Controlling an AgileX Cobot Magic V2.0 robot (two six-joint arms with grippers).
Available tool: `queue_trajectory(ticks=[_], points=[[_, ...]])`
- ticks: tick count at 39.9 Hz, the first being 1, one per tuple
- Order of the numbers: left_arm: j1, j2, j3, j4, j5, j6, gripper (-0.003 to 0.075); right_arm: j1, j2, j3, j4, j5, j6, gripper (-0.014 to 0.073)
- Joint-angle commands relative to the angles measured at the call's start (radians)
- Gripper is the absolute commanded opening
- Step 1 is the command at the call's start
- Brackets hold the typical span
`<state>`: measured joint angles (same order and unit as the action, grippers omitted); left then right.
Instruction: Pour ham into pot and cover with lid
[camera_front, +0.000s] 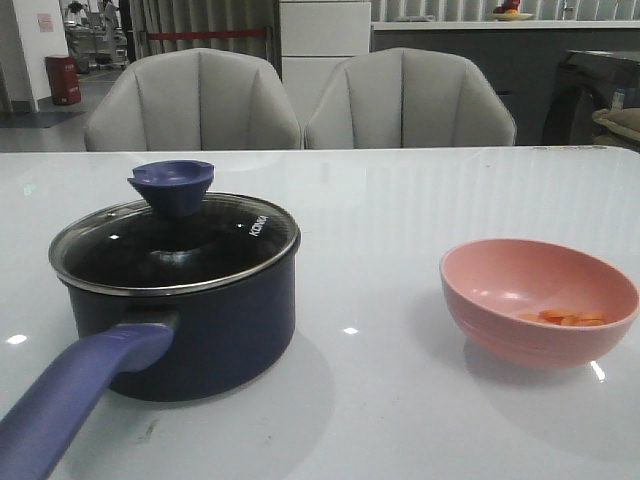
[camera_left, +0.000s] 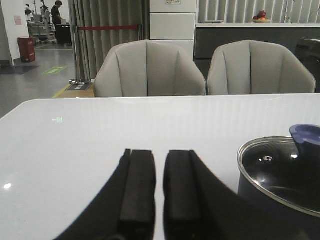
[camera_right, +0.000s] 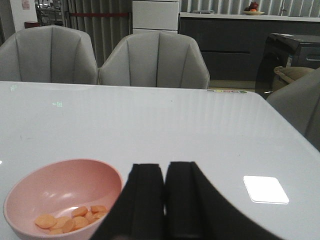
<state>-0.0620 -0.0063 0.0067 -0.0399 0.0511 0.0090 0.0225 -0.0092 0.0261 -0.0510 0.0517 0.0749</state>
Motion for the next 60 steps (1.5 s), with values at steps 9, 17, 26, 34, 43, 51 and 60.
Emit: queue_trajectory(ticks=[9,17,26,34,43,51,60], points=[[0.001,-0.019,0.03,-0.01,-0.079,-0.009,0.0144,-0.003,-0.019,0.011,-0.014,-0.083,-0.003,0.0149],[0.001,-0.019,0.03,-0.01,-0.079,-0.009,0.0144,-0.003,-0.019,0.011,-0.014,-0.083,-0.003,0.0149],[0.001,-0.019,0.03,-0.01,-0.079,-0.009,0.0144,-0.003,-0.019,0.011,-0.014,-0.083,-0.003,0.0149],[0.001,-0.019,0.03,-0.01,-0.079,-0.009,0.0144,-0.003,-0.019,0.011,-0.014,-0.083,-0.003,0.0149],[0.001,-0.019,0.023,-0.008,-0.25,-0.009,0.0144,-0.003,-0.019,0.011,-0.014,-0.083,-0.003,0.0149],[0.001,0.039,-0.098,-0.071,-0.147,-0.009,0.0144,-0.003,-0.019,0.011,-0.014,-0.083,-0.003,0.0149],[0.001,0.239,-0.318,-0.065,0.103,-0.009,0.0144,-0.003,-0.019,0.011,-0.014,-0.082,-0.003,0.0149]])
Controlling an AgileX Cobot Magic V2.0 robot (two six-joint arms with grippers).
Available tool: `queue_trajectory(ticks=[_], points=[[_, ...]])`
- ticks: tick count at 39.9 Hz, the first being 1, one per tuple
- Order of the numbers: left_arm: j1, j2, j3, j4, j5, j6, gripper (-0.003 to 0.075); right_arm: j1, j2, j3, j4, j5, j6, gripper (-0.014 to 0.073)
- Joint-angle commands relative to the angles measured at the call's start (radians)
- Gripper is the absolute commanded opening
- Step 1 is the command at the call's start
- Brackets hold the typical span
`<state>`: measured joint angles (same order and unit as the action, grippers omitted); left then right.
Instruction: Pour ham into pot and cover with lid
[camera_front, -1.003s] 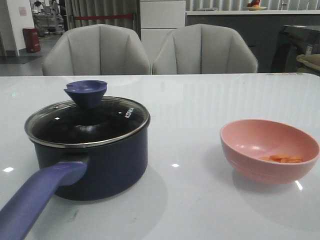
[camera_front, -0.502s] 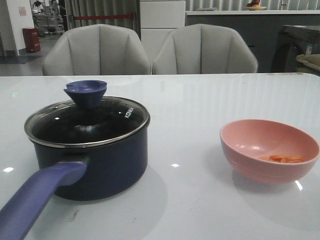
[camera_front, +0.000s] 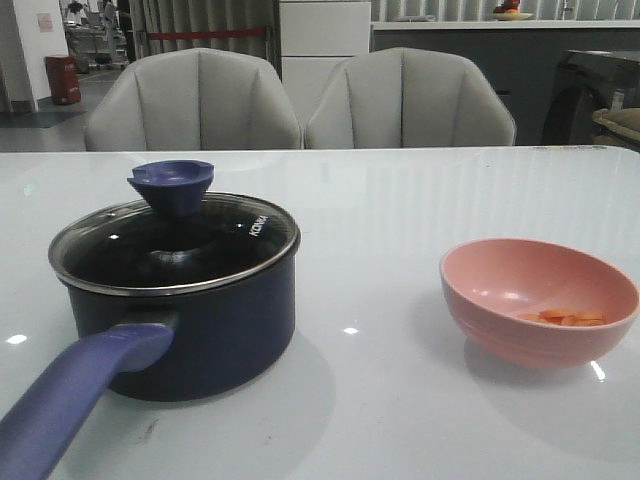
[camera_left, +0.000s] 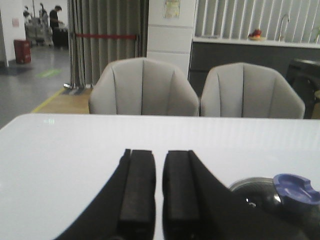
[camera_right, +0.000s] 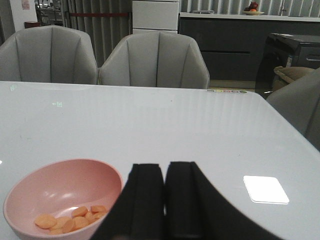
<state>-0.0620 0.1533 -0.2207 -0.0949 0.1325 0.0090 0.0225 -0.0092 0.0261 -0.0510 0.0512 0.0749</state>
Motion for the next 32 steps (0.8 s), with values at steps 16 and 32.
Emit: queue_trajectory(ticks=[16,32], points=[[0.001,0.303,-0.202,-0.007,0.171,-0.009,0.0144,-0.003,-0.019,0.011,-0.014,-0.082,-0.003,0.0149],[0.001,0.321,-0.202,0.029,0.135,-0.009,0.0176,-0.003,-0.019,0.011,-0.014,-0.082,-0.003,0.0149]])
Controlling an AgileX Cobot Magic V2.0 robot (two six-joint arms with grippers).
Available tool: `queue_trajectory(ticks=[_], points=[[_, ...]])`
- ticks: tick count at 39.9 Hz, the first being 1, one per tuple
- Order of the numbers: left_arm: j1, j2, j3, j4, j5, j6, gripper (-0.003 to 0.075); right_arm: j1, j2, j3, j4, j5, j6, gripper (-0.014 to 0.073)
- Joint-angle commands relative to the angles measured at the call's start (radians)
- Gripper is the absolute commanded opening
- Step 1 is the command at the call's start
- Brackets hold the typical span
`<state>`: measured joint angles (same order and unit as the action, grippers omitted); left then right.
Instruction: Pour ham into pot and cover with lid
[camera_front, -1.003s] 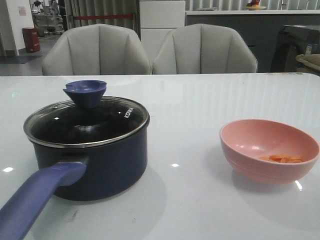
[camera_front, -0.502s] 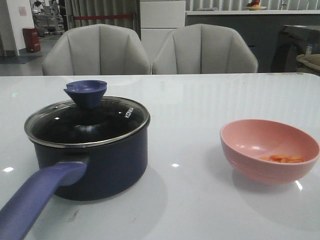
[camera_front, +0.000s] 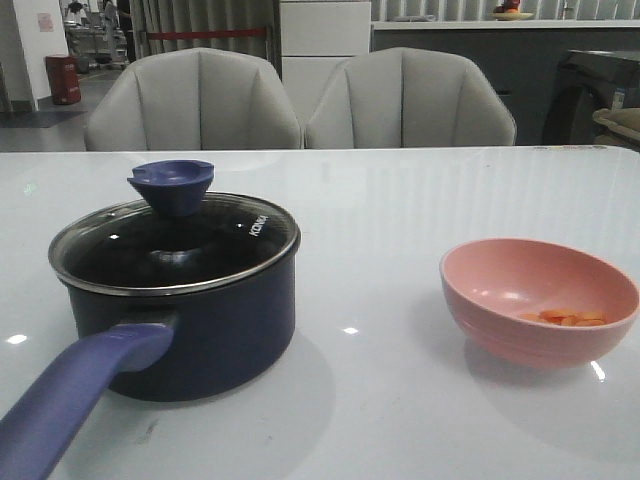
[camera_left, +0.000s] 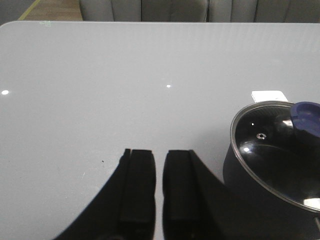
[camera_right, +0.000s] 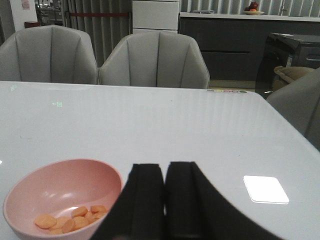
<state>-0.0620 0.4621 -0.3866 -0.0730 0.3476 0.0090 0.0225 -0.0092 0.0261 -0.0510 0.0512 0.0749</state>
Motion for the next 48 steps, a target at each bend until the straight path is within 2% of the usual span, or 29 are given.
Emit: queue_trajectory(ticks=[1,5,9,12,23,29,41,48], points=[[0.001,0.012,-0.036,0.007,-0.08,-0.009,0.0195,-0.003,-0.019,0.011,-0.014,-0.082,-0.003,0.0149],[0.001,0.012,-0.036,0.007,-0.069,-0.009,0.0371,-0.003,-0.019,0.011,-0.014,-0.082,-0.003,0.0149],[0.001,0.012,-0.036,0.009,-0.069,-0.009,0.0592,-0.003,-0.019,0.011,-0.014,-0.082,-0.003,0.0149],[0.001,0.012,-0.036,0.009,-0.071,-0.009,0.067,-0.003,-0.019,0.011,-0.014,-0.082,-0.003,0.0149],[0.001,0.015,-0.067,-0.012,-0.057,-0.009,0.0643,-0.003,-0.019,0.011,-0.014,-0.082,-0.003,0.0149],[0.001,0.088,-0.221,-0.012,0.089,-0.009,0.0643,-0.003,-0.019,0.011,-0.014,-0.082,-0.003,0.0149],[-0.006,0.396,-0.53,-0.091,0.431,-0.009,0.0641,-0.003,-0.019,0.011,-0.014,-0.082,-0.003,0.0149],[-0.071,0.558,-0.654,-0.096,0.49,-0.054,0.0637,-0.003,-0.019,0.011,-0.014,-0.082,-0.003,0.0149]])
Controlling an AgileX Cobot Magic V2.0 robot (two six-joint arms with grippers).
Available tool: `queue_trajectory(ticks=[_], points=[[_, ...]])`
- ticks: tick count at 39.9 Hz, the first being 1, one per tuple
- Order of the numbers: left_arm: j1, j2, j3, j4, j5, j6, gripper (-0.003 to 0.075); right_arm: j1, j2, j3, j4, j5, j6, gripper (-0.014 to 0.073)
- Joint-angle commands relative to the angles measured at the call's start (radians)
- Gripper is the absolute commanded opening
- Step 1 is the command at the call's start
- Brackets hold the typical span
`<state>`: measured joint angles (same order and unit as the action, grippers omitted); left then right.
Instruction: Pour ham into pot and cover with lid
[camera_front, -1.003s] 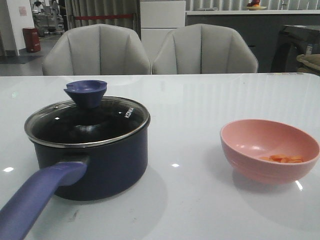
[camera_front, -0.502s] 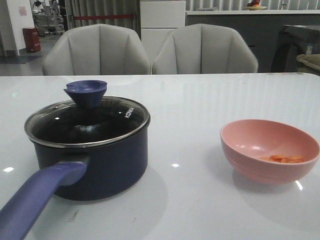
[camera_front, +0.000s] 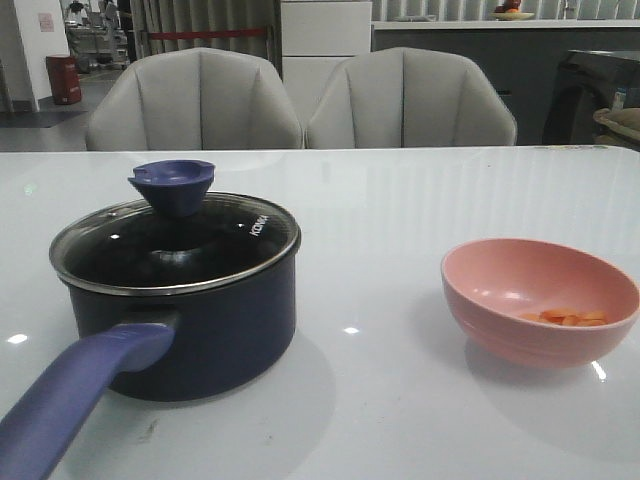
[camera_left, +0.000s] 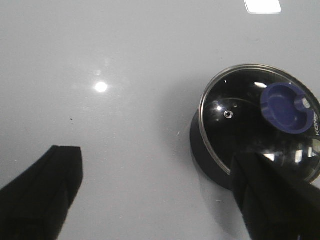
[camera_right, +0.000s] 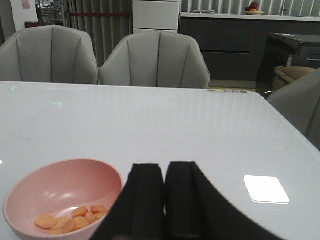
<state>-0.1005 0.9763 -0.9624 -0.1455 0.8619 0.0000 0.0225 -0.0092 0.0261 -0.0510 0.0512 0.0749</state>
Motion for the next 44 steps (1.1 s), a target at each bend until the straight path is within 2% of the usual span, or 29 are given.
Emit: queue_trajectory(ticks=[1,6,12,19,33,44], points=[[-0.044,0.066,-0.091,-0.023,-0.022,-0.05,0.0637,-0.003,-0.019,0.011,-0.014,-0.082,-0.003,0.0149],[-0.136,0.168,-0.165,-0.016,-0.014,-0.091,0.0637,-0.003,-0.019,0.011,-0.014,-0.082,-0.003,0.0149],[-0.255,0.301,-0.267,0.107,0.012,-0.217,0.0637,-0.003,-0.019,0.011,-0.014,-0.082,-0.003,0.0149],[-0.341,0.458,-0.4,0.146,0.054,-0.315,0.0637,-0.003,-0.019,0.011,-0.014,-0.082,-0.003,0.0149],[-0.407,0.723,-0.668,0.138,0.292,-0.391,0.0637,-0.003,-0.019,0.011,-0.014,-0.082,-0.003,0.0149],[-0.407,0.808,-0.703,0.096,0.33,-0.43,0.0637,-0.003,-0.02,0.011,-0.014,-0.082,-0.003,0.0149]])
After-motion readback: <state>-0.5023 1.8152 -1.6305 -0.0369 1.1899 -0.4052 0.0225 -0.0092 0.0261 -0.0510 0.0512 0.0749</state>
